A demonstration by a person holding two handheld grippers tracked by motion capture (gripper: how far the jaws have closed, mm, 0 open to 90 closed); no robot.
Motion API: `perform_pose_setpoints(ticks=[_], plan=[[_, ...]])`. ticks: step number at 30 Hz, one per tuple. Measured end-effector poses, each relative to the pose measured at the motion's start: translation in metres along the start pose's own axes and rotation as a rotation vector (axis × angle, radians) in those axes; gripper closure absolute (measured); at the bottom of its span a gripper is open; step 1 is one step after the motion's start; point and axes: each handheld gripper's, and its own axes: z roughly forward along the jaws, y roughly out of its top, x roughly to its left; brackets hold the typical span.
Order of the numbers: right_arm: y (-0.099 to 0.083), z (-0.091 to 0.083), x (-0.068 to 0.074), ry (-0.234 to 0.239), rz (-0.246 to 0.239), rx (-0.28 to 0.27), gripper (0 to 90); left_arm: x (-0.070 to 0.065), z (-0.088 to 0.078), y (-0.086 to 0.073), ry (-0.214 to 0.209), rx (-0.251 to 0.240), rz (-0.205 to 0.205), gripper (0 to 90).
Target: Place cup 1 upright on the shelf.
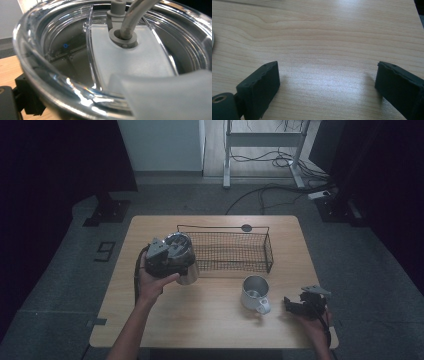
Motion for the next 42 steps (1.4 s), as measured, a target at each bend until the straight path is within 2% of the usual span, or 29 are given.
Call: perform_pose_setpoints(ticks=[14, 19, 28, 31, 42], plan=[[0.0, 0.0, 0.0, -0.001, 0.0, -0.001, 5.8, 0.002, 0.005, 0.009, -0.004, 0.005, -0.003, 3.8], [0.0, 0.0, 0.0, -0.003, 0.003, -0.003, 6.4, 0.003, 0.007, 0.012, -0.015, 0.001, -0.015, 3.8], [0.0, 0.0, 0.0, -0.003, 0.003, -0.001, 6.5, 0.005, 0.011, 0.02, -0.001, 0.001, -0.006, 3.8], [0.0, 0.0, 0.0, -0.003, 0.002, -0.001, 6.6, 0.007, 0.014, 0.022, 0.009, 0.004, 0.009, 3.8], [0.0, 0.0, 0.0, -0.004, 0.001, -0.003, 6.7, 0.013, 0.022, 0.024, 0.011, 0.011, -0.006, 3.8]])
